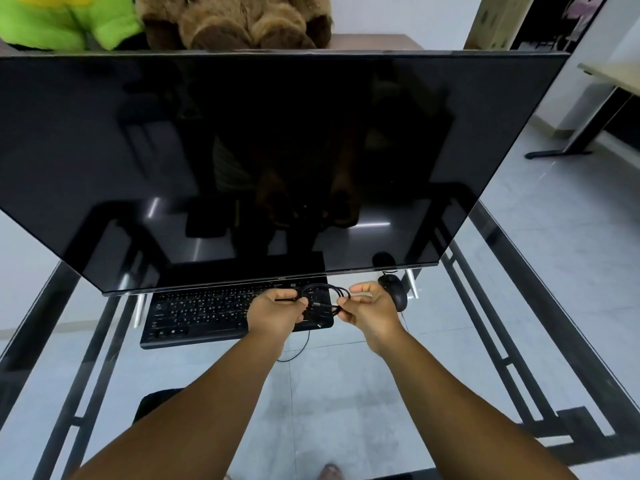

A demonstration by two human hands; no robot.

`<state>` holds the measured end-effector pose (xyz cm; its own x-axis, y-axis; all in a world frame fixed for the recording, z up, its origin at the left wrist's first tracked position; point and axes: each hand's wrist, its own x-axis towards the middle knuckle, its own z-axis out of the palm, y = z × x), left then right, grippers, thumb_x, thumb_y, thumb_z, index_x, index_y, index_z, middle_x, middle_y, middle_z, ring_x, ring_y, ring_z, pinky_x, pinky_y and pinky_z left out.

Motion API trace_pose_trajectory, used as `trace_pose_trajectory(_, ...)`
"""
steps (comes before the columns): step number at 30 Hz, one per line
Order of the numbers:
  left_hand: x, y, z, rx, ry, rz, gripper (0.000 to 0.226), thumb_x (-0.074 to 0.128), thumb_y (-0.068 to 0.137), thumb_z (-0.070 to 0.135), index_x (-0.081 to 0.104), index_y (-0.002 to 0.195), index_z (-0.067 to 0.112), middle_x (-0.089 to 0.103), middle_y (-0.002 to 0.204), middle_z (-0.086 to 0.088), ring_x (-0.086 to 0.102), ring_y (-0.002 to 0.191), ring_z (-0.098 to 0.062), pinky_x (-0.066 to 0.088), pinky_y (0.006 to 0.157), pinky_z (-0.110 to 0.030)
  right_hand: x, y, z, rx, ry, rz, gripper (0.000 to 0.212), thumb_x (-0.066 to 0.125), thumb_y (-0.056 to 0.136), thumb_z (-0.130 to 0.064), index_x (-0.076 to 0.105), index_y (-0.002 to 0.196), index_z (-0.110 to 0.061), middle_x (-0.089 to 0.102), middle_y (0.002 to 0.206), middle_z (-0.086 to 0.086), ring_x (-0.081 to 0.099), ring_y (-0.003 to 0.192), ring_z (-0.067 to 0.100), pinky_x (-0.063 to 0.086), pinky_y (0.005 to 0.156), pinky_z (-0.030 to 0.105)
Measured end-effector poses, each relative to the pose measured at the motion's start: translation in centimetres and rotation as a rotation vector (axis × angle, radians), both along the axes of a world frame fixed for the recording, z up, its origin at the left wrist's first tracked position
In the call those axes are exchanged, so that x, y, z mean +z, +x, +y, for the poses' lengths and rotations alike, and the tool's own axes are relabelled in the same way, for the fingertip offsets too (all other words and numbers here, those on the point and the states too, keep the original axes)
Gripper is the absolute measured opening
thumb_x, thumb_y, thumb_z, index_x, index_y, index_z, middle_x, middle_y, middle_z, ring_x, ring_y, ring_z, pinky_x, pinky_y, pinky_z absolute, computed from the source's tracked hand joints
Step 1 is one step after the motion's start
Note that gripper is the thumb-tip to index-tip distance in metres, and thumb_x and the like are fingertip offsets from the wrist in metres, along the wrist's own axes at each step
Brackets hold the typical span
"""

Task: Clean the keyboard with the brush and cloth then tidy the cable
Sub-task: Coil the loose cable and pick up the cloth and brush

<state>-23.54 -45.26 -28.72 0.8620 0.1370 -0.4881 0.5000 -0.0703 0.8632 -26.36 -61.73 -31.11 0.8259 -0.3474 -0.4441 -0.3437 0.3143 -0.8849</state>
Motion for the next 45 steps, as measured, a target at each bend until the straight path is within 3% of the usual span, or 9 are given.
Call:
trace_pose_trajectory(8, -3.5, 0.5, -3.0, -0.141, 0.053, 0.035, 0.02, 0.073, 0.081, 0.002, 0.073, 0.098, 0.012, 0.074, 0.085, -0.006, 0.071, 0.076, -0.018, 0.056, 0.068, -0.025, -3.9, -1.9, -0.7, -0.263, 0.127, 0.135, 0.025, 0.066, 0.082, 0.015, 0.051, 0.086, -0.005, 0.056, 0.083, 0.017, 0.063, 0.07, 0.025, 0.056, 0.055, 0.024)
trace_pose_trajectory(13, -5.9, 0.9, -5.1, -0.37, 0.18, 0.021, 0.027, 0.06, 0.09, 0.006, 0.068, 0.115, 0.01, 0.07, 0.095, -0.002, 0.065, 0.084, -0.013, 0.046, 0.057, -0.006, -5.9, -2.3, -1.5, -0.385, 0.132, 0.231, 0.028, 0.063, 0.083, 0.015, 0.047, 0.082, -0.008, 0.058, 0.082, 0.016, 0.064, 0.069, 0.027, 0.056, 0.056, 0.024)
trace_pose_trajectory(17, -6.8, 1.0, -5.6, -0.567, 0.335, -0.015, 0.034, 0.052, 0.095, 0.013, 0.063, 0.127, 0.014, 0.068, 0.117, 0.0, 0.062, 0.106, -0.014, 0.043, 0.075, -0.016, -6.9, -1.4, -1.8, -0.465, 0.107, 0.265, 0.029, 0.062, 0.083, 0.012, 0.045, 0.08, -0.011, 0.059, 0.086, 0.015, 0.068, 0.073, 0.032, 0.053, 0.056, 0.023)
trace_pose_trajectory(20, -7.5, 1.1, -5.2, -0.613, 0.445, -0.109, 0.036, 0.049, 0.096, 0.013, 0.059, 0.131, 0.017, 0.063, 0.122, 0.001, 0.057, 0.107, -0.011, 0.038, 0.072, -0.003, -7.2, -0.2, -1.7, -0.49, 0.07, 0.288, 0.027, 0.063, 0.083, 0.007, 0.045, 0.082, -0.012, 0.06, 0.089, 0.013, 0.071, 0.071, 0.029, 0.052, 0.06, 0.025)
trace_pose_trajectory(23, -8.2, 1.3, -4.3, -0.59, 0.607, -0.245, 0.04, 0.052, 0.094, 0.016, 0.054, 0.134, 0.019, 0.056, 0.13, -0.003, 0.05, 0.12, -0.022, 0.044, 0.099, -0.027, -7.3, 0.9, -1.7, -0.518, 0.035, 0.306, 0.025, 0.064, 0.083, 0.002, 0.044, 0.083, -0.013, 0.062, 0.091, 0.011, 0.073, 0.069, 0.024, 0.049, 0.057, 0.023)
trace_pose_trajectory(26, -8.1, 0.9, -2.9, -0.593, 0.78, -0.298, 0.05, 0.053, 0.093, 0.023, 0.044, 0.142, 0.02, 0.045, 0.145, -0.001, 0.037, 0.134, -0.024, 0.036, 0.107, -0.042, -7.2, 1.8, -1.5, -0.53, -0.008, 0.311, 0.025, 0.066, 0.084, -0.001, 0.044, 0.083, -0.013, 0.063, 0.091, 0.01, 0.073, 0.067, 0.021, 0.047, 0.053, 0.021)
trace_pose_trajectory(35, -8.5, 0.4, -0.1, -0.712, 0.988, -0.227, 0.069, 0.04, 0.098, 0.041, 0.007, 0.156, 0.022, -0.001, 0.164, 0.005, -0.002, 0.15, -0.015, 0.009, 0.12, -0.04, -6.5, 2.7, -1.4, -0.462, -0.046, 0.418, 0.025, 0.077, 0.081, -0.018, 0.055, 0.084, -0.008, 0.064, 0.074, 0.006, 0.074, 0.068, 0.028, 0.044, 0.048, 0.021)
trace_pose_trajectory(40, -8.9, 0.5, 0.5, -0.807, 0.994, -0.199, 0.069, 0.037, 0.099, 0.044, 0.006, 0.156, 0.021, -0.008, 0.163, 0.002, -0.006, 0.15, -0.017, 0.009, 0.12, -0.04, -7.0, 2.4, -1.6, -0.433, -0.027, 0.422, 0.019, 0.077, 0.08, -0.015, 0.06, 0.077, -0.008, 0.069, 0.079, 0.008, 0.071, 0.061, 0.019, 0.049, 0.053, 0.023)
trace_pose_trajectory(45, -8.7, 0.4, 1.1, -0.791, 0.97, -0.218, 0.067, 0.037, 0.099, 0.043, 0.008, 0.156, 0.021, -0.006, 0.164, 0.004, -0.006, 0.15, -0.015, 0.009, 0.12, -0.039, -6.9, 2.1, -1.7, -0.405, -0.091, 0.431, 0.018, 0.072, 0.082, -0.015, 0.059, 0.069, -0.012, 0.064, 0.065, 0.001, 0.071, 0.066, 0.021, 0.053, 0.064, 0.028)
